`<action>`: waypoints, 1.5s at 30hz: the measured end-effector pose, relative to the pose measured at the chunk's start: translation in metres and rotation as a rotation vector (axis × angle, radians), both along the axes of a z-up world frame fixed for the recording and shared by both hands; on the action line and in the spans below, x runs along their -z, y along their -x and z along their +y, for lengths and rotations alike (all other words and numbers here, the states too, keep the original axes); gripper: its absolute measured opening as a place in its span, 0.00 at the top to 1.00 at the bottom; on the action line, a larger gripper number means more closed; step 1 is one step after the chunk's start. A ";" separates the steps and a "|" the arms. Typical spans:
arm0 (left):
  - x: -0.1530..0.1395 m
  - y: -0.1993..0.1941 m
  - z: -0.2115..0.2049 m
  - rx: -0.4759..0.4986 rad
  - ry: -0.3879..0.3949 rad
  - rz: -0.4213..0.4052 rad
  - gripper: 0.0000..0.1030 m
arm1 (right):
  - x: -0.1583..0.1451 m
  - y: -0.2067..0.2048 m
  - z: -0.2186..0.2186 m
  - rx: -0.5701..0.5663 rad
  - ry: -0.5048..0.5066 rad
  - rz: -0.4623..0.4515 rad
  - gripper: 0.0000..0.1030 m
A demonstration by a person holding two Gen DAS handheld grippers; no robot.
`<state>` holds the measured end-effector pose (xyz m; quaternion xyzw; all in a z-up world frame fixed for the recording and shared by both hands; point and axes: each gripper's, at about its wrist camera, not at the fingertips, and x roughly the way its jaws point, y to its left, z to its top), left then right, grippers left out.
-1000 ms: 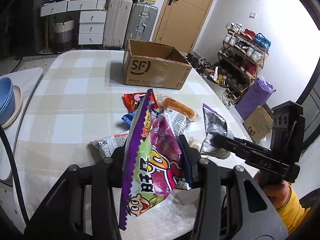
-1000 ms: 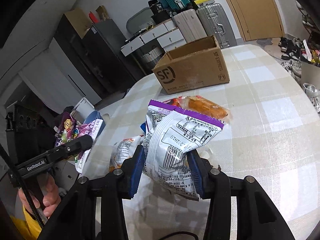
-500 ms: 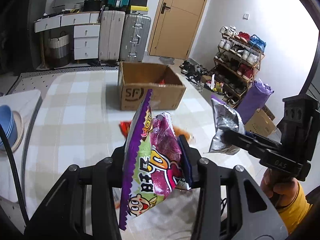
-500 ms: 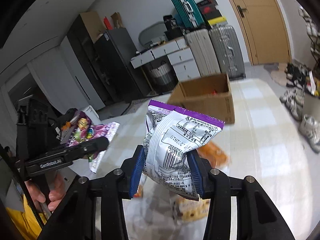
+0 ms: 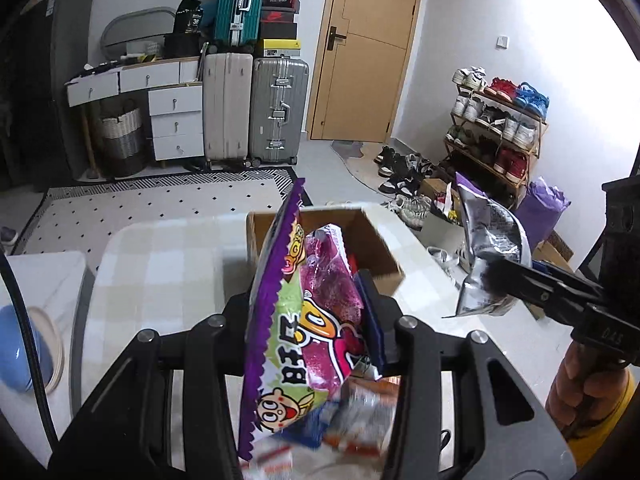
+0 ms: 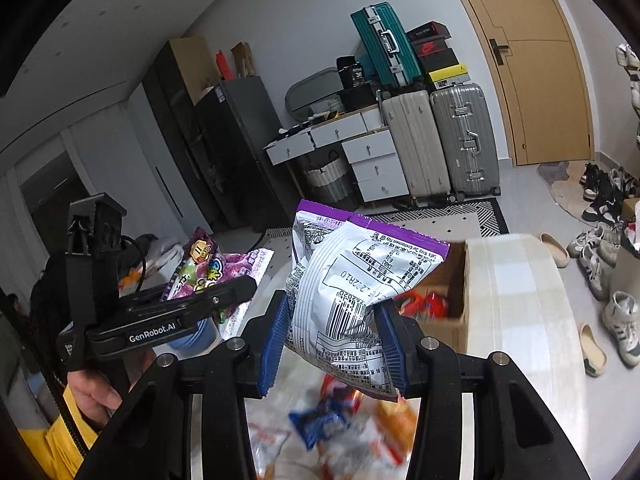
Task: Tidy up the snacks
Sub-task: 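Lift both bags and carry them toward the cardboard box, then lower both bags into the box and open both tools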
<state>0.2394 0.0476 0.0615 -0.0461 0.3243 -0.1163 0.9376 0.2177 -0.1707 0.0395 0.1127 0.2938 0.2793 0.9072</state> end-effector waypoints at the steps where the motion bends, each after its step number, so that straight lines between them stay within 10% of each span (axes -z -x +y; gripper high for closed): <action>1: -0.002 -0.015 -0.002 0.004 -0.004 0.006 0.62 | -0.001 -0.014 0.001 0.011 0.006 0.006 0.57; 17: 0.060 -0.214 -0.030 0.016 -0.057 0.166 0.62 | 0.051 -0.180 0.026 0.036 0.111 0.116 0.57; 45: 0.140 -0.271 -0.072 0.018 -0.111 0.242 0.52 | 0.118 -0.225 0.035 0.052 0.203 0.228 0.57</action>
